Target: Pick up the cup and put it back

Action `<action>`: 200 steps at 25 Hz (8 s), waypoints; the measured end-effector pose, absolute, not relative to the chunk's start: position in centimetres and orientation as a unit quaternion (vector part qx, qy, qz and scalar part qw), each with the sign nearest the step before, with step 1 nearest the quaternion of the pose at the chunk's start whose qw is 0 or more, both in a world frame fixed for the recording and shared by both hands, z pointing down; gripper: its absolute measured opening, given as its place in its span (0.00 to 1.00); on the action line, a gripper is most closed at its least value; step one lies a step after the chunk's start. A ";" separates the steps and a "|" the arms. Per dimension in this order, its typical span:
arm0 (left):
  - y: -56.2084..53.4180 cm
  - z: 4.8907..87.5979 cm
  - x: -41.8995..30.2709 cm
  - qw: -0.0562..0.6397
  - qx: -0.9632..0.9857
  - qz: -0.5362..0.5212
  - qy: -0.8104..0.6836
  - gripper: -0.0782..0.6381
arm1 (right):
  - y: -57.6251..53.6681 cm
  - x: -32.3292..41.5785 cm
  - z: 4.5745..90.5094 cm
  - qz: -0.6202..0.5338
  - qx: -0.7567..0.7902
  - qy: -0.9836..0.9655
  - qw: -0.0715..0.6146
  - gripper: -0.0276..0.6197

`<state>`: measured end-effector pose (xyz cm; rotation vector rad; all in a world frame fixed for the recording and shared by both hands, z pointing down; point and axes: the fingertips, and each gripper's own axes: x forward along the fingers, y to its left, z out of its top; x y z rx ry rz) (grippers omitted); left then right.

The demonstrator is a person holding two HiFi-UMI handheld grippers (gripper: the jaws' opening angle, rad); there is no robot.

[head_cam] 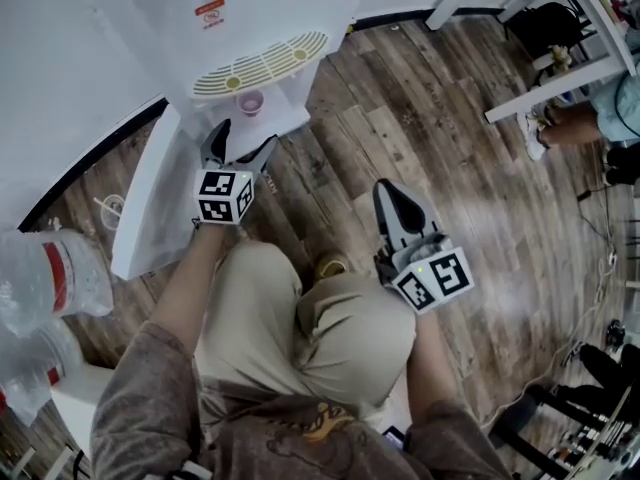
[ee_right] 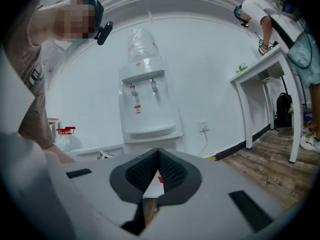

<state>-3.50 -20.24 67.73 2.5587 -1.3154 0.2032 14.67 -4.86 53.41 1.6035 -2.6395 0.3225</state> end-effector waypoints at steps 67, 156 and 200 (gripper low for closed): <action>-26.1 72.1 -2.5 0.123 0.875 0.100 -0.458 0.53 | -4.4 14.8 56.8 0.158 0.501 -0.850 0.040 0.05; -14.5 60.8 -4.0 0.066 0.914 0.077 -0.394 0.53 | -4.8 15.2 58.4 0.170 0.510 -0.842 0.034 0.05; -34.8 81.6 -2.2 0.107 0.834 0.120 -0.528 0.53 | -3.3 18.0 60.0 0.248 0.467 -0.848 -0.024 0.05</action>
